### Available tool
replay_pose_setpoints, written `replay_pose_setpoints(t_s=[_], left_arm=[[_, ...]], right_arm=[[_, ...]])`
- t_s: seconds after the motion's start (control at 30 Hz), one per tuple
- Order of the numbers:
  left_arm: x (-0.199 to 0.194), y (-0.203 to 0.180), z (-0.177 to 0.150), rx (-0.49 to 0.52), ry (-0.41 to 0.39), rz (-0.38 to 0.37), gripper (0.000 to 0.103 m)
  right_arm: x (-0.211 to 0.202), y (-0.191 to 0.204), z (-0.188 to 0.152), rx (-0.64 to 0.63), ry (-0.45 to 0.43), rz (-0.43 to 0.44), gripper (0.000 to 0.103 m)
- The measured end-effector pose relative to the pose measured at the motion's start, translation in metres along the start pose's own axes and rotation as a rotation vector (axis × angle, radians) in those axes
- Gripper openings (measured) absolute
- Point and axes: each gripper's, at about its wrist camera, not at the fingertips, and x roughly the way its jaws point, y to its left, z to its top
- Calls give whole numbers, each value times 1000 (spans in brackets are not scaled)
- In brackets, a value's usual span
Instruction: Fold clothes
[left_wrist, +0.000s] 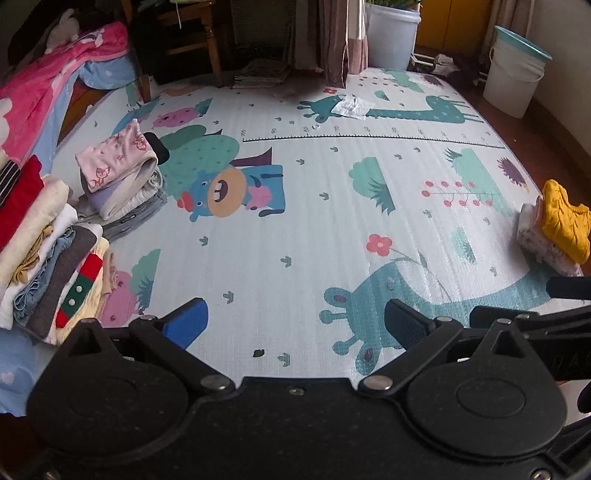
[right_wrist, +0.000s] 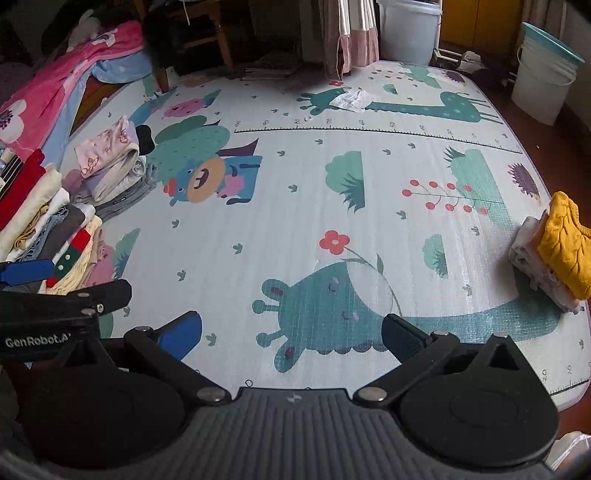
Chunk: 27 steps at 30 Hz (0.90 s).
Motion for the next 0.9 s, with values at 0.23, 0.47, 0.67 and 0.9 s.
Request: replay_pose_setpoints(t_s=[0.23,0.47,0.67,0.9], left_arm=[[2,-1,0,4,12,3,103],[0,1,0,-13,8,3,103],[-1,0,1,-7,2,7,103],[-2,0,1,1,-6,17,103]], right_arm=[[2,-2,1,1,9,0,103],[3,0,1,-5,6,-11,103],[6,-1,1,8,6,-15,103],[8,-7,4,8,6,-8,103]])
